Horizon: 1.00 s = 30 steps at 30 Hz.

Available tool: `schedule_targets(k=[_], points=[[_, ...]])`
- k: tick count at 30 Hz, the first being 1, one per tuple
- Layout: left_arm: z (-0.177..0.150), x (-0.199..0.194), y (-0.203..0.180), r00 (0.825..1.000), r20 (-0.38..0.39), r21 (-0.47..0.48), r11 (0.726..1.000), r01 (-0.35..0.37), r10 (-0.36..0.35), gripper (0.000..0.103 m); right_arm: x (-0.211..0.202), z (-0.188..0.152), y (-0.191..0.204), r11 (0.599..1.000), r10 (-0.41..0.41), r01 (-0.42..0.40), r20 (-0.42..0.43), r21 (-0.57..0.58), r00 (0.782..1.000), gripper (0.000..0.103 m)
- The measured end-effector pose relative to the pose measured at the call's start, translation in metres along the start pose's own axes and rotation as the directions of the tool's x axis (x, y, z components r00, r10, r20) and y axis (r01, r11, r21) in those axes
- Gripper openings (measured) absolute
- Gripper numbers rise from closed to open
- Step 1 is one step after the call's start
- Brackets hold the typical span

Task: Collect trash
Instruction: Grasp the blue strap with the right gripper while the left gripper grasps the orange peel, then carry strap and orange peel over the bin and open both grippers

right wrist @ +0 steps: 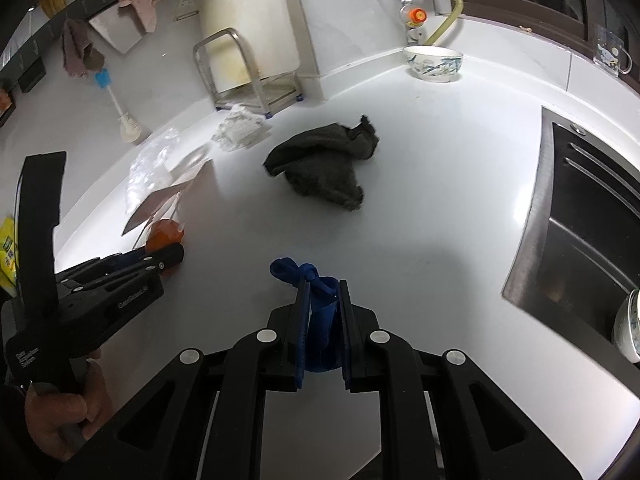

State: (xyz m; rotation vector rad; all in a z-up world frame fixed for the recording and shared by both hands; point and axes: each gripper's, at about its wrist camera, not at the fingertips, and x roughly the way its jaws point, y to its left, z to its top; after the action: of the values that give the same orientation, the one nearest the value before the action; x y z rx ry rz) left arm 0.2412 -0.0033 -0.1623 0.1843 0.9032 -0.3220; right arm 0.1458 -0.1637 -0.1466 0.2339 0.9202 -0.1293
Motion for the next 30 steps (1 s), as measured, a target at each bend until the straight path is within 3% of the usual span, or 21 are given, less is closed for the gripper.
schedule_targets(k=[9,18,30], points=[[0.006,-0.037,0.014,0.999,-0.018,0.003,1.0,0.027,-0.027,0.025,-0.02,0.001,0.013,1.0,0.027,-0.027,0.0,-0.01,1.0,0.013],[0.026,-0.085,0.032,0.996,0.083,-0.039,0.998,0.041,-0.038,0.025,-0.043,0.008,0.022,0.998,0.051,-0.05,0.04,-0.023,0.998,0.013],[0.057,-0.132,0.034,0.974,0.219,-0.029,0.998,0.061,-0.053,0.025,-0.061,0.013,0.027,0.998,0.061,-0.059,0.08,-0.027,0.995,0.013]])
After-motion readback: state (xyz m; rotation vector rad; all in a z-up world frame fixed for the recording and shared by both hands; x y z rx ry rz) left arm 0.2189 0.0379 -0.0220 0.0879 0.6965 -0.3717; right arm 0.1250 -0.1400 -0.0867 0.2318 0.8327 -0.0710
